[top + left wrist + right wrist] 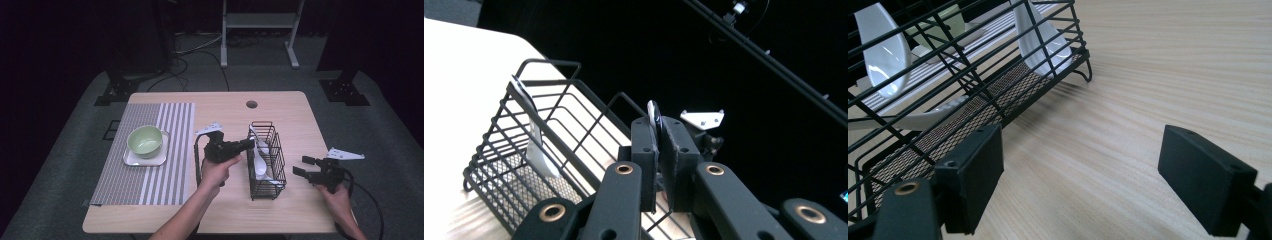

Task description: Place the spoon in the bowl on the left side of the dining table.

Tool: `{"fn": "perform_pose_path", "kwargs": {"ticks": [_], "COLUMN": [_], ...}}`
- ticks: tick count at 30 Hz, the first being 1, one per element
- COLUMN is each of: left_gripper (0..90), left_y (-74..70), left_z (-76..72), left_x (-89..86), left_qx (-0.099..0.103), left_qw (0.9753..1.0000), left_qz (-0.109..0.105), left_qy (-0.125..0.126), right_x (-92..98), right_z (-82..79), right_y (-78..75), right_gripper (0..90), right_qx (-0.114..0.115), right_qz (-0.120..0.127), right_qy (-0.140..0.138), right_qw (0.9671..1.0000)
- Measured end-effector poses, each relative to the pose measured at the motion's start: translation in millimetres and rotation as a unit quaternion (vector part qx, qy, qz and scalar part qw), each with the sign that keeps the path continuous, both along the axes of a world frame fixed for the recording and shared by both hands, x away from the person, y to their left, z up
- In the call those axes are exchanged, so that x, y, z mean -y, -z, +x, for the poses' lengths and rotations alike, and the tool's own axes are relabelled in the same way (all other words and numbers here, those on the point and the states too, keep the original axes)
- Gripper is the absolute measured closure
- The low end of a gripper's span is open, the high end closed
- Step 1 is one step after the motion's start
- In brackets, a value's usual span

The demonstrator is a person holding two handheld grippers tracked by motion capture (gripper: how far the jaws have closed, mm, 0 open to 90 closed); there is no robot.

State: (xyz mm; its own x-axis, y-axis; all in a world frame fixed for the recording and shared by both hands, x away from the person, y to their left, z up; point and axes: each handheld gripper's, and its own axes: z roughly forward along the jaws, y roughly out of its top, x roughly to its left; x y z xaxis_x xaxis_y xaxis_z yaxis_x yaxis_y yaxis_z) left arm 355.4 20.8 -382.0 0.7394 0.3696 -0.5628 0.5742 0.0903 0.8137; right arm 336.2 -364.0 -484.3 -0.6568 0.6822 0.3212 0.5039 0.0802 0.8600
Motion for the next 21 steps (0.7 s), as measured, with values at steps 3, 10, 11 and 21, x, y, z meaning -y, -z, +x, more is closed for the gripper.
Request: {"fn": "perform_pose_path", "kwargs": {"ticks": [3, 10, 11, 21], "left_gripper": [85.1, 85.2, 85.2, 85.2], "left_y": [-5.2, -20.5, -22.2, -40.0], "left_z": [0.5, -1.0, -1.1, 4.0], "left_x": [1.2, 9.4, 10.2, 7.4], "left_qx": [-0.001, 0.016, 0.017, 0.017], "left_qw": [0.9999, 0.9995, 0.9995, 0.9992], "left_qz": [-0.012, -0.023, -0.023, -0.035], "left_qy": [0.004, 0.014, 0.015, 0.01], "right_x": [-0.5, -0.6, -0.8, -0.7], "right_z": [0.4, 0.8, 0.9, 0.8], "right_y": [0.1, 0.4, 0.5, 0.4], "right_gripper": [17.1, 17.1, 17.1, 17.1], "right_qx": [-0.002, -0.004, -0.004, -0.004], "right_qz": [-0.003, -0.006, -0.008, -0.007], "right_qy": [0.001, 0.005, 0.005, 0.007], "right_qw": [1.0, 1.0, 0.9999, 0.9999]}}
